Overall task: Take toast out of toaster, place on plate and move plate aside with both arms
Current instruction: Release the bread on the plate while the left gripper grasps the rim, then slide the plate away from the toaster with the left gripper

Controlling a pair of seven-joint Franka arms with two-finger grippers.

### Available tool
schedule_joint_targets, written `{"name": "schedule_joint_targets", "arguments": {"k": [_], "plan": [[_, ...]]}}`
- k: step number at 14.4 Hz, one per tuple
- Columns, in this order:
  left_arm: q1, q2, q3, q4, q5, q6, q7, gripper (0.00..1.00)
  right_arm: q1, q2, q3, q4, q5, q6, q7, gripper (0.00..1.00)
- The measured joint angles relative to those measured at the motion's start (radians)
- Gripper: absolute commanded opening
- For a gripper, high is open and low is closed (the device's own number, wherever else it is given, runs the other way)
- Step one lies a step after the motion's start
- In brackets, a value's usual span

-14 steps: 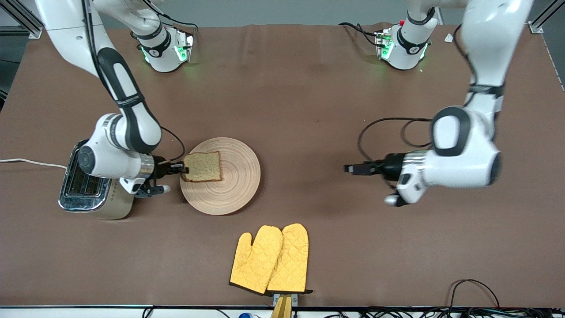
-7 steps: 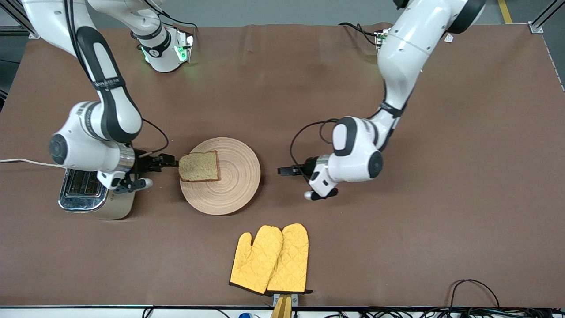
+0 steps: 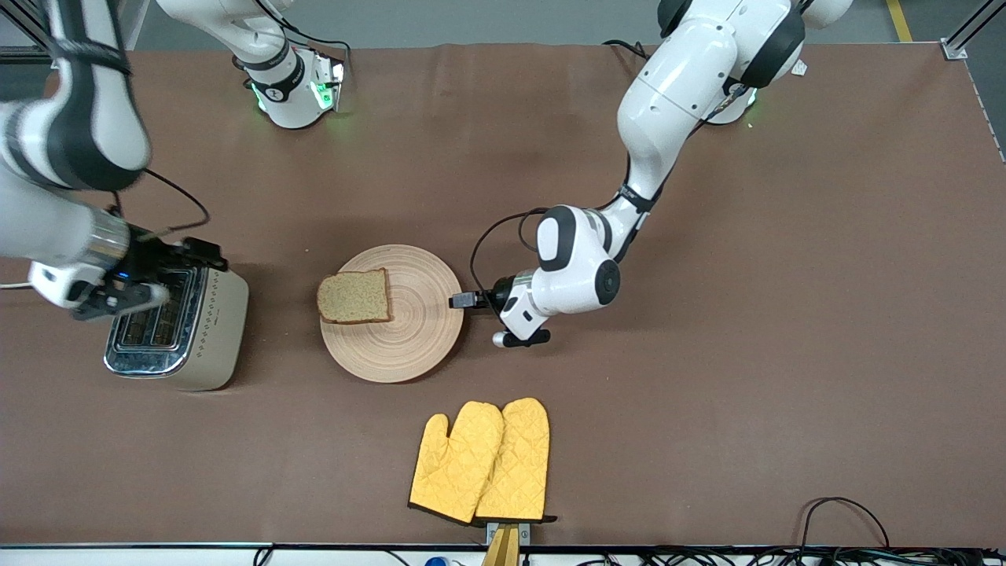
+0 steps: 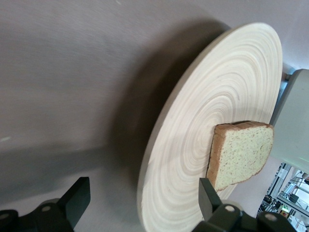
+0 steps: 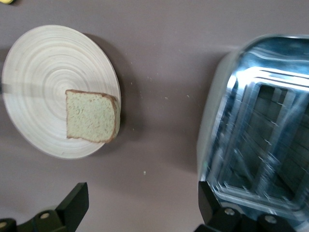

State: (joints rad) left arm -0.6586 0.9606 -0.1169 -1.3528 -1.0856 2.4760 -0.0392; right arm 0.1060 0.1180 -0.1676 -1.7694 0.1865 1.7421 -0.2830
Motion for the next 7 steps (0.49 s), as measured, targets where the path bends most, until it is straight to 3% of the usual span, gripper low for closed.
{"name": "schedule_joint_targets", "arguments": {"k": [1, 3, 4, 7], "plan": [[-0.007, 0.017, -0.008, 0.013, -0.009, 0.022, 0.026, 0.43, -0.013, -0.016, -0.006, 0.04, -0.003, -0.043, 0.001, 1.0], [-0.011, 0.038, -0.023, 0.026, -0.013, 0.055, 0.078, 0.13, -0.026, -0.067, -0.012, 0.074, -0.026, -0.077, 0.002, 1.0], [-0.011, 0.042, -0.025, 0.029, -0.014, 0.063, 0.1, 0.04, -0.026, -0.101, -0.011, 0.075, -0.053, -0.09, 0.003, 1.0], [-0.01, 0.042, -0.025, 0.031, -0.014, 0.07, 0.129, 0.0, -0.025, -0.194, -0.003, 0.088, -0.119, -0.16, 0.011, 1.0]]}}
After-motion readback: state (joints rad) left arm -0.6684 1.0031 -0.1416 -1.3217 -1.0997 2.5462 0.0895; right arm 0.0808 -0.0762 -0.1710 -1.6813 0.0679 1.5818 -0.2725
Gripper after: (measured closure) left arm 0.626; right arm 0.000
